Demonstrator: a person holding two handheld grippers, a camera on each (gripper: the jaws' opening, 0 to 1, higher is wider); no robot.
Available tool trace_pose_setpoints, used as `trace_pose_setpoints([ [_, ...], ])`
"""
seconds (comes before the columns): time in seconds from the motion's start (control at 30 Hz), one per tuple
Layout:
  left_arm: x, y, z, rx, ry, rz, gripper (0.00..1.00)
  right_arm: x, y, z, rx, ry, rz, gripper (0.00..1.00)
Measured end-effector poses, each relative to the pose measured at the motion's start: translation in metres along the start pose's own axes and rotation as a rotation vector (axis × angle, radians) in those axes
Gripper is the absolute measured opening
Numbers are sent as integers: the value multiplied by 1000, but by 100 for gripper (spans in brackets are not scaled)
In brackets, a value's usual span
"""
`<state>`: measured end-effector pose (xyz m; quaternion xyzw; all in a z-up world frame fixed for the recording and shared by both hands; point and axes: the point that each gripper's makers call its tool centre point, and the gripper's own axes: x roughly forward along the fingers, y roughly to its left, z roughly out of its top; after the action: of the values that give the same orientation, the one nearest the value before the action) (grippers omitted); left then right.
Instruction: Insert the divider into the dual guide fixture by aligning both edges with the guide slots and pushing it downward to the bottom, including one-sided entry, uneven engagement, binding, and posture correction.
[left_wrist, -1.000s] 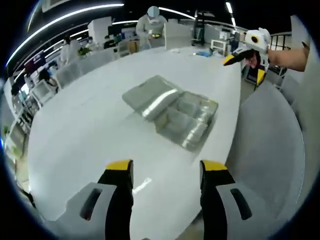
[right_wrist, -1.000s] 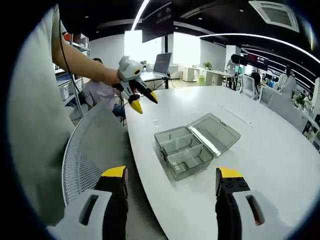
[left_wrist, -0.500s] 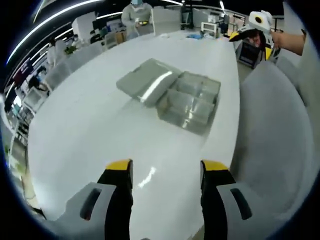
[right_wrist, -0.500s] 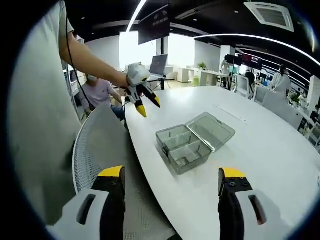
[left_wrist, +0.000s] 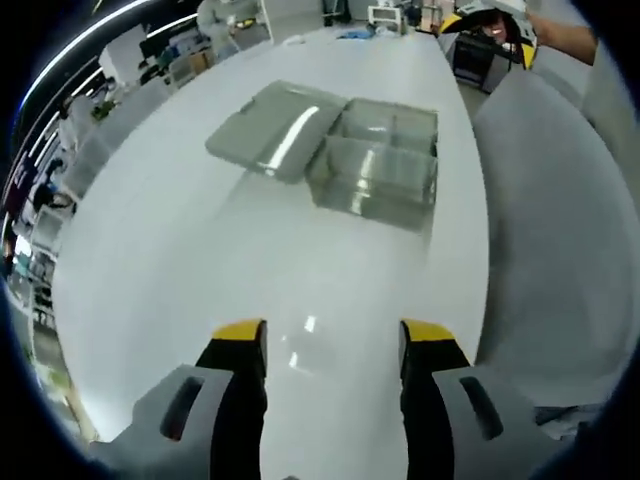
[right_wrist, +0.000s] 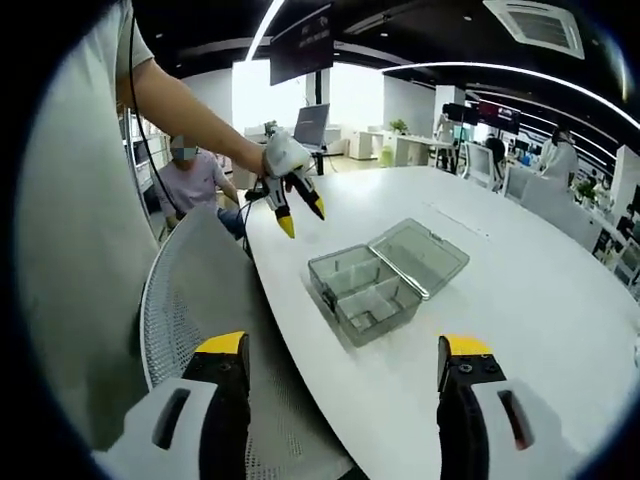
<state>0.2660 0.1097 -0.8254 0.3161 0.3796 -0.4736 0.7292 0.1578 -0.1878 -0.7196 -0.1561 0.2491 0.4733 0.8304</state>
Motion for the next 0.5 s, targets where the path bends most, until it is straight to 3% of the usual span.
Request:
trace_pose_setpoints([
  [0.5, 18, 8, -16, 79, 71, -64, 46, 14, 3, -6, 11, 67, 5, 75],
])
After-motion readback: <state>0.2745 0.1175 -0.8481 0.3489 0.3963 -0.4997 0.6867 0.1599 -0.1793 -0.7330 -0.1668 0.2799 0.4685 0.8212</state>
